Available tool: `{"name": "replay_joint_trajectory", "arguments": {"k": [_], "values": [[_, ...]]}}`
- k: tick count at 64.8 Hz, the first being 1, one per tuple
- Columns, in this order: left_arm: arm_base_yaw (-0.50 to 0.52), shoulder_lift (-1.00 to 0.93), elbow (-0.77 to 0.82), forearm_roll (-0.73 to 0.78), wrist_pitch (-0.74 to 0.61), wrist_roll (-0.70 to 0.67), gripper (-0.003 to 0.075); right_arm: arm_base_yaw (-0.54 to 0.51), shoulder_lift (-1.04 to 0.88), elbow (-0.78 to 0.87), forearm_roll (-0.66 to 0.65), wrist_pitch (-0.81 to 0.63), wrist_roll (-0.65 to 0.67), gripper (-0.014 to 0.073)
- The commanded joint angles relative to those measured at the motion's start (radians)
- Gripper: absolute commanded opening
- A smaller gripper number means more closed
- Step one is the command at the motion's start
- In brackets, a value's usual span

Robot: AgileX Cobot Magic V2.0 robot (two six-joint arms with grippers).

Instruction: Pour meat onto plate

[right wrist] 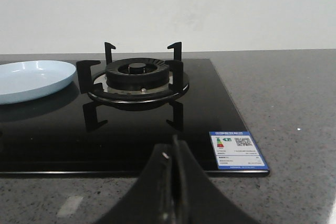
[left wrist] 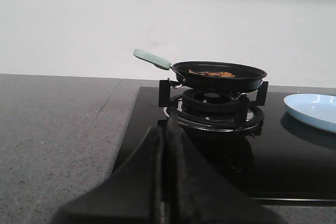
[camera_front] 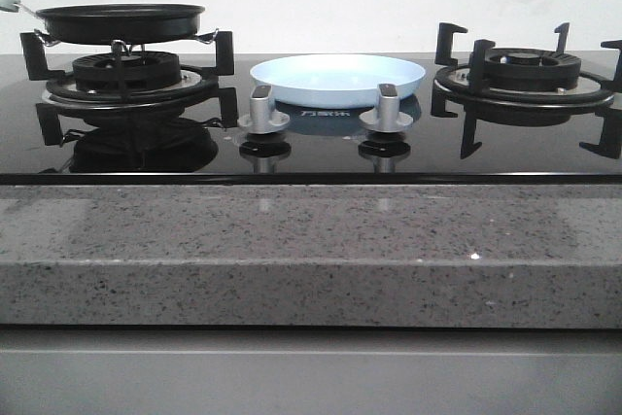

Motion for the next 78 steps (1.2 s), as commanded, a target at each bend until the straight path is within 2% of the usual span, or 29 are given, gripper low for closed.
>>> {"name": "replay_joint_trajectory", "arguments": {"k": [1,50,65,71,78], "values": [[-0.007,-0.016,0.005,-0.005,-0.076,-0.007,-0.002,-0.004,-0.016,-0.006,-0.009,-0.075,-0.002,-0.0069],[-0.007,-0.016,0.005,-0.005,-0.077,-0.007,-0.002,-0.004,-0.016,-0.006,-0.009,-0.074,-0.002,-0.0069],[-0.007,-0.016,-0.018,-0.012,-0.134,-0.007,-0.002,-0.004,-0.016,-0.018,-0.009,-0.101,-0.002,-0.0069],[-0.007,-0.014,-0.086,-0.034,-0.089,-0.007,-0.002,-0.004,-0.016,-0.06,-0.009,-0.064,-0.002,-0.0069],[-0.007,-0.002,-0.205,-0.036,0.033,-0.007,-0.002,-0.004,-0.01,-0.154,-0.009,0.025,-0.002,-0.0069]]}}
